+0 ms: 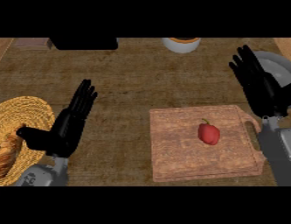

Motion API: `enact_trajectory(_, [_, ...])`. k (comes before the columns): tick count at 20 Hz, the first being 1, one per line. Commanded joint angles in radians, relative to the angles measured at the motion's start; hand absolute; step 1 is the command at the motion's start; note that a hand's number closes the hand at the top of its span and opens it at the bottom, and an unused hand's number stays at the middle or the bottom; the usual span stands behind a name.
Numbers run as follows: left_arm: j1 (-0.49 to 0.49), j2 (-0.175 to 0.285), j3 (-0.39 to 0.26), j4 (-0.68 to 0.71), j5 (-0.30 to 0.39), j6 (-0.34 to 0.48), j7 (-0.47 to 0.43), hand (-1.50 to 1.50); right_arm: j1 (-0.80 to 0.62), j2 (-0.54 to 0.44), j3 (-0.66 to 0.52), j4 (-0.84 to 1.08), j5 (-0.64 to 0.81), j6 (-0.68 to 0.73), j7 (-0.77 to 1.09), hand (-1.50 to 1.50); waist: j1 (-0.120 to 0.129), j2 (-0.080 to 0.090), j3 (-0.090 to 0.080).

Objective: Pick the bell pepper from the cutting board and place it in the pan

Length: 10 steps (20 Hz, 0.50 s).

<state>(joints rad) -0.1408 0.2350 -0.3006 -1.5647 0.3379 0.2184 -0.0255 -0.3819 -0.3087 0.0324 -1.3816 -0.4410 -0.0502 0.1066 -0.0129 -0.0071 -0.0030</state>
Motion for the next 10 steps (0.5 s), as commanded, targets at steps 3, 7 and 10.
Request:
enact_trajectory(3, [0.014,0.032,-0.022,0.008,0.004,-0.039,0.067,0.00,-0.099,-0.125,0.198,0.009,0.324,-0.012,-0.002,1.50,0.045,0.008,-0.001])
enact_trajectory(7, [0.031,0.028,-0.041,0.046,0.009,-0.048,0.088,0.00,-0.175,-0.386,0.341,0.007,0.648,0.041,-0.004,1.50,0.058,-0.008,-0.060])
enact_trajectory(10, [0.021,0.023,-0.039,0.050,0.052,-0.075,0.142,0.00,-0.202,-0.358,0.436,-0.011,0.894,-0.138,-0.018,-1.50,0.040,0.005,-0.004])
